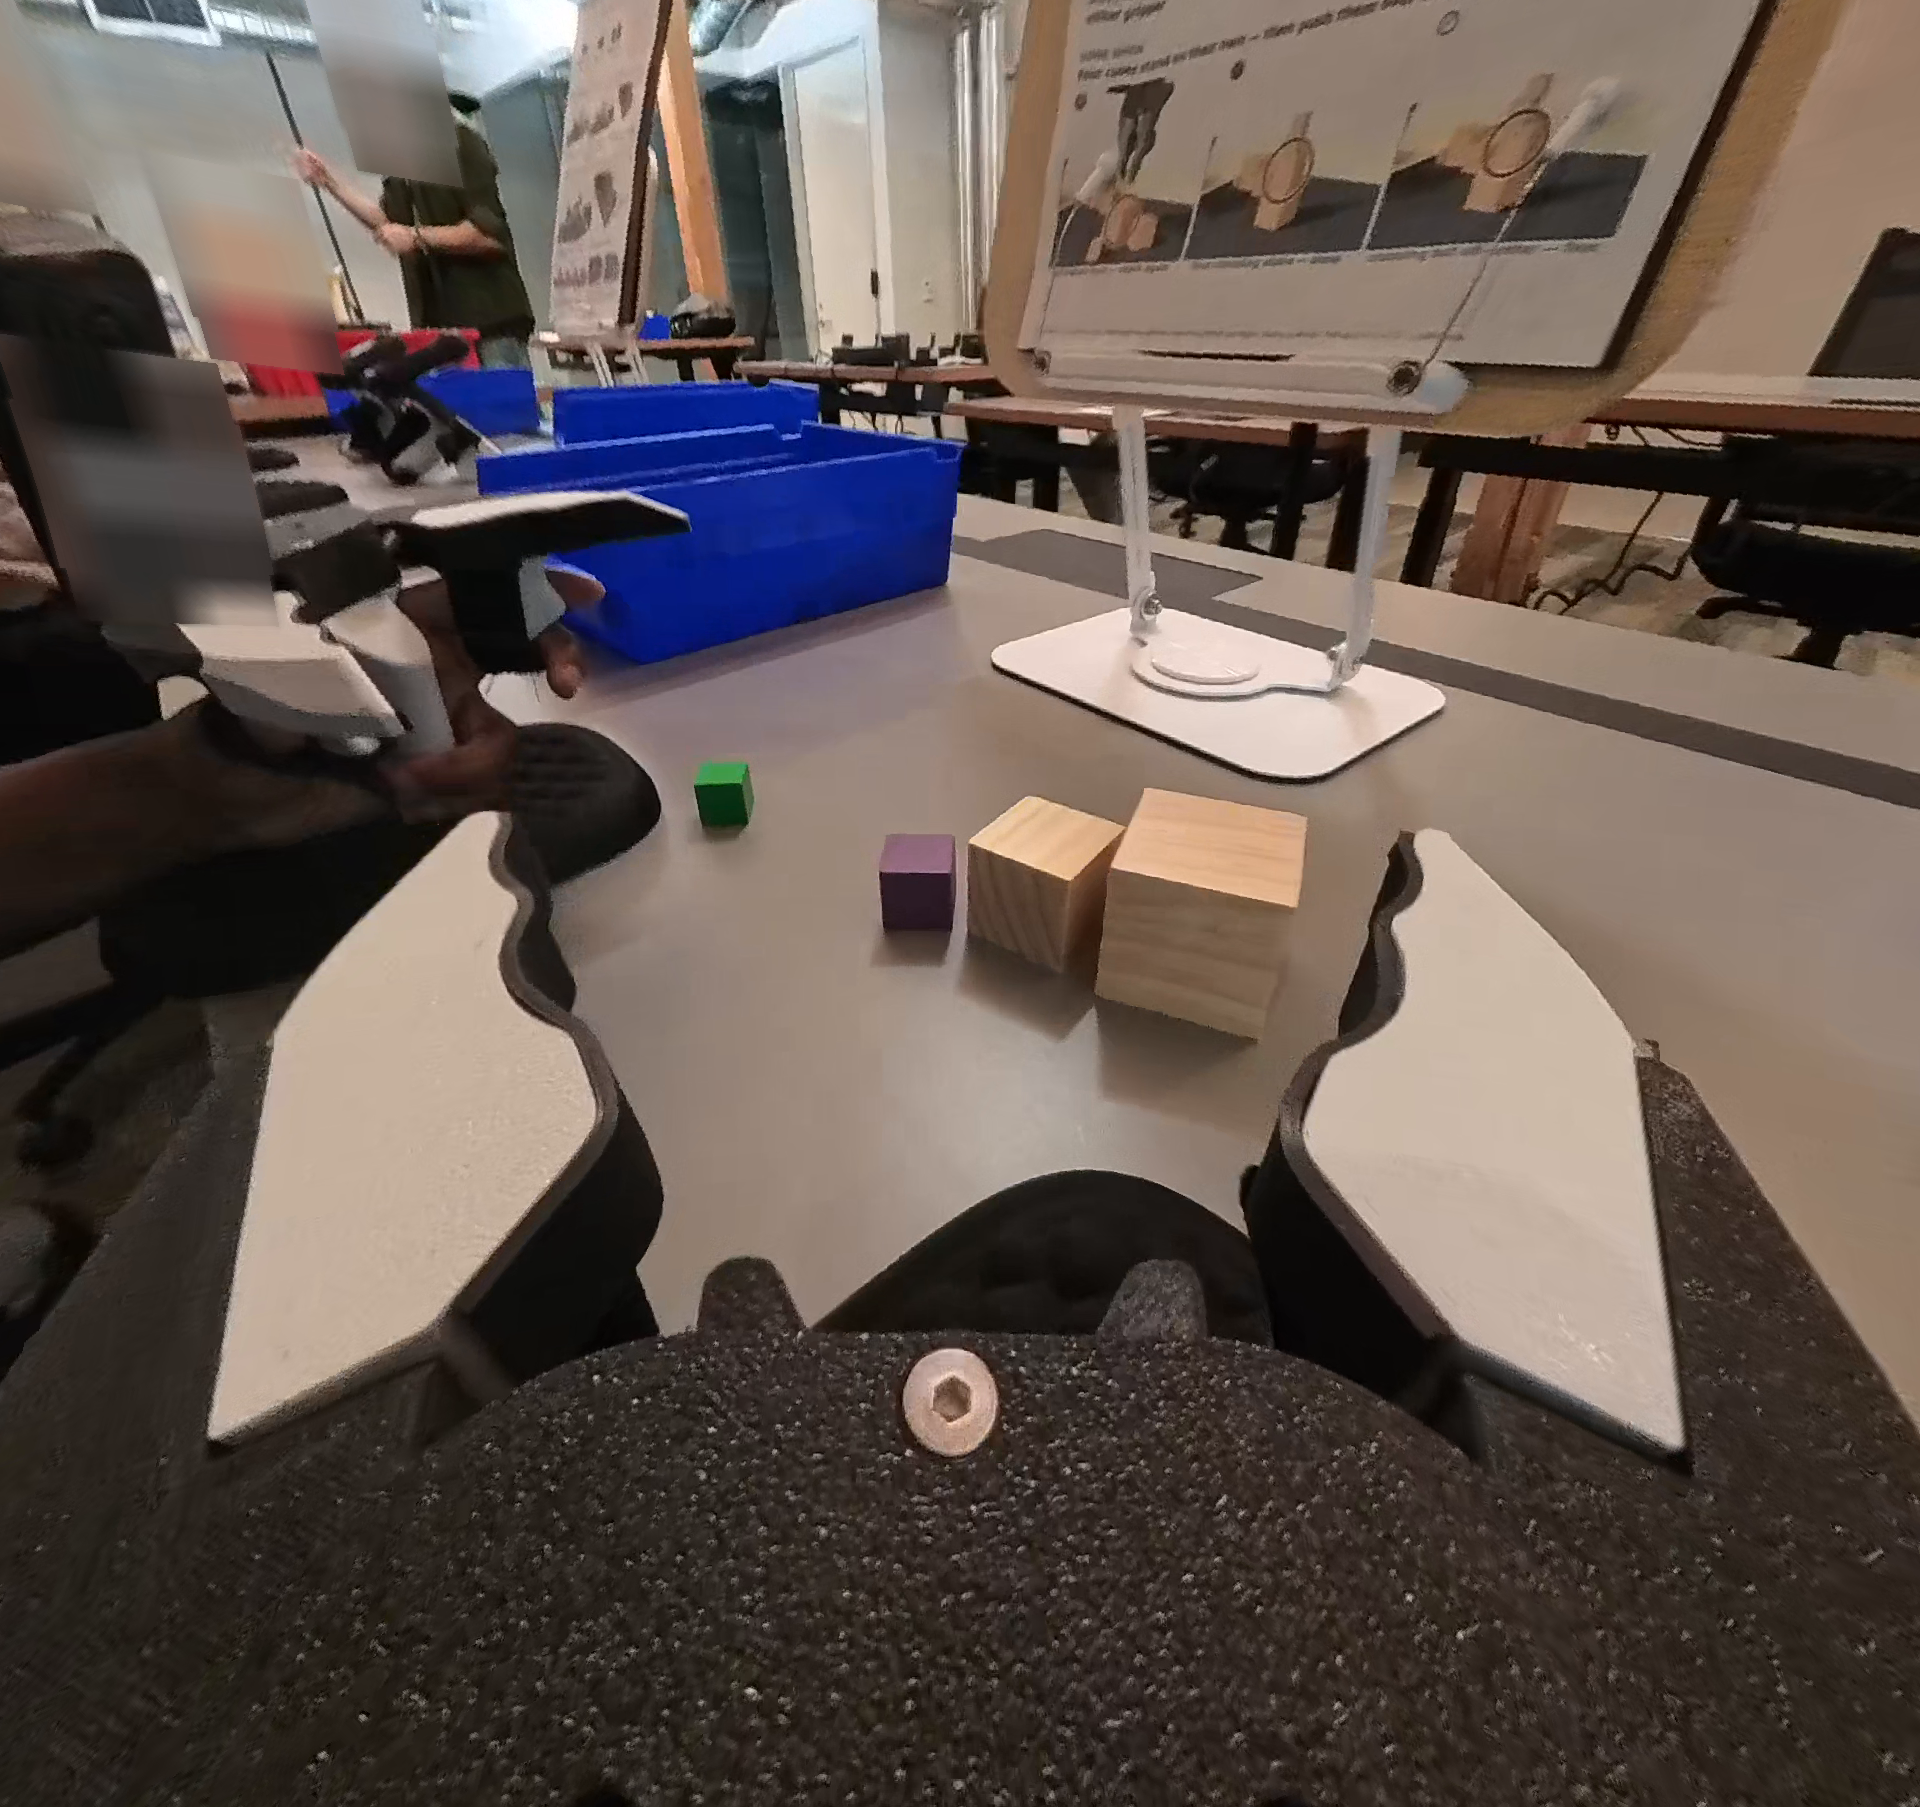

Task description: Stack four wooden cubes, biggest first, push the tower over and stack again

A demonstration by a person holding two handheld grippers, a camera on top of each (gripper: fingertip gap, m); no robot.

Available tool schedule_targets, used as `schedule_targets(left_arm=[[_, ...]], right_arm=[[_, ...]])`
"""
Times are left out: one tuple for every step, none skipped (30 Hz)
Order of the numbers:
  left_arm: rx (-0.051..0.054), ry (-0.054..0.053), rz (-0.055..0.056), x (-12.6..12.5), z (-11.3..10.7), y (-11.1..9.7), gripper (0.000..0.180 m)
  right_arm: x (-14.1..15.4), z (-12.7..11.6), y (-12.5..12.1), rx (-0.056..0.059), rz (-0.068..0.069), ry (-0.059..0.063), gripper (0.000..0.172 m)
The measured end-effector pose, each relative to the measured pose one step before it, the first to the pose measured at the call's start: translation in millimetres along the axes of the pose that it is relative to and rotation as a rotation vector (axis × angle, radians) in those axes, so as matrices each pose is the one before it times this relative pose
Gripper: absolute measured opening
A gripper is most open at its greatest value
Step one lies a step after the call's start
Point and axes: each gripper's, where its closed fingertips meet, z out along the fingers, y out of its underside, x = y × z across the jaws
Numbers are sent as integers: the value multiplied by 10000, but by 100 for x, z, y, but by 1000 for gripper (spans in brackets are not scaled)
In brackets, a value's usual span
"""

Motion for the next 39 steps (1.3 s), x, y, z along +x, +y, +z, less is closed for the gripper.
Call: schedule_targets(left_arm=[[21, -8, -17, -24, -15, -25, 138], [12, -9, -14, -22, -14, -15, 138], [7, -2, -7, -4, -3, -8, 138], [4, 3, 5, 5, 10, -15, 138], [-4, 2, 11, 9, -2, 3, 138], [-7, 10, 16, 28, 11, 6, 138], [-16, 3, 15, 21, 19, 28, 138], [-23, 4, 18, 10, 21, 19, 137], [-13, 2, 18, 24, 14, 14, 138], [-3, -2, 9, 5, 12, 13, 138], [5, 4, 1, 5, -11, -7, 138], [8, -1, -11, -15, -2, -18, 137], [9, 4, -18, -17, -3, -8, 137], [4, 6, -15, -1, -6, -3, 137], [-3, 6, -7, -9, 4, 6, 137], [-2, 14, 6, 21, 6, 2, 136], [1, 18, 15, 33, -5, -4, 135], [4, 4, 22, 25, -1, -10, 135], [2, -10, 13, -1, -4, -6, 135], [1, -1, 1, 6, -6, -3, 135], [3, 1, -7, -8, 1, -2, 135], [-1, 2, -13, -2, -2, 3, 135], [3, -9, -15, -30, 1, -11, 134], [4, 0, -10, -6, -12, -4, 134], [0, 2, -3, -1, -7, 0, 134], [0, -2, 0, -3, 0, 1, 134], [-7, 3, -1, -3, 2, 10, 134], [-16, -6, -8, -12, 10, 13, 134], [-26, -14, -20, -45, 15, 10, 133], [-67, 25, -43, -22, 62, 40, 132], [-199, 13, -100, -95, 152, 146, 128], [-396, -24, -184, -190, 286, 263, 123], [-644, 32, -167, -130, 419, 397, 117], [-796, 172, 10, 72, 484, 382, 115], [-778, 239, 116, 171, 485, 139, 114], [-747, 322, 182, 292, 445, -114, 115], [-657, 310, 245, 264, 363, -376, 114], [-519, 134, 311, -5, 290, -646, 109], [-391, 13, 366, -207, 268, -859, 101]], right_arm=[[-104, 98, 129, -104, -113, 2, 144], [-54, 59, 91, -63, -66, 9, 144], [-40, 28, 41, -32, -26, -7, 144], [-13, 6, 14, -11, -3, -14, 144], [11, -1, 8, 1, 10, 3, 144], [15, -1, -6, 12, 8, 1, 144], [19, -9, -12, 10, 12, 12, 144], [23, 1, 14, -3, 13, 8, 144], [20, 14, 22, -17, 11, 7, 144], [18, 29, 43, -26, 6, 5, 144], [21, 13, 27, -21, 5, 16, 144], [24, 14, 0, 0, 5, 19, 144], [12, -12, 2, 6, 6, 4, 144], [19, -9, -16, 12, 14, 2, 144], [39, -21, -24, 18, 29, 17, 144], [40, -8, -17, 20, 35, 9, 144], [31, -16, -12, 9, 37, 3, 144], [35, -4, -8, 6, 34, 2, 144], [29, 6, 12, -2, 25, 2, 144], [-2, 1, 8, -7, 5, -5, 144], [-17, 16, 16, -12, -10, -5, 144], [-11, 7, 21, -16, -15, 3, 143], [-15, 18, 30, -23, -20, 7, 143], [-17, 21, 24, -18, -27, 1, 143], [-28, 17, 20, -15, -25, 0, 143], [-28, 4, 14, -11, -22, -7, 143], [-18, 12, 12, -9, -15, -3, 143], [-2, -1, 6, -5, -7, 5, 143], [1, 12, 8, -6, -7, 6, 143], [-15, 12, 11, -9, -14, 0, 143], [-5, 3, 13, -10, -14, 4, 143], [-15, 16, 18, -14, -12, 6, 143], [-10, 11, 24, -19, -13, -1, 143], [-13, 20, 17, -14, -8, -7, 143], [-7, 9, 10, -8, 2, -6, 143], [0, 6, 11, -8, 14, -5, 143], [31, 15, 22, -18, 30, -1, 143], [31, 32, 27, -22, 40, -3, 143], [35, 32, 50, -41, 45, 1, 143]])
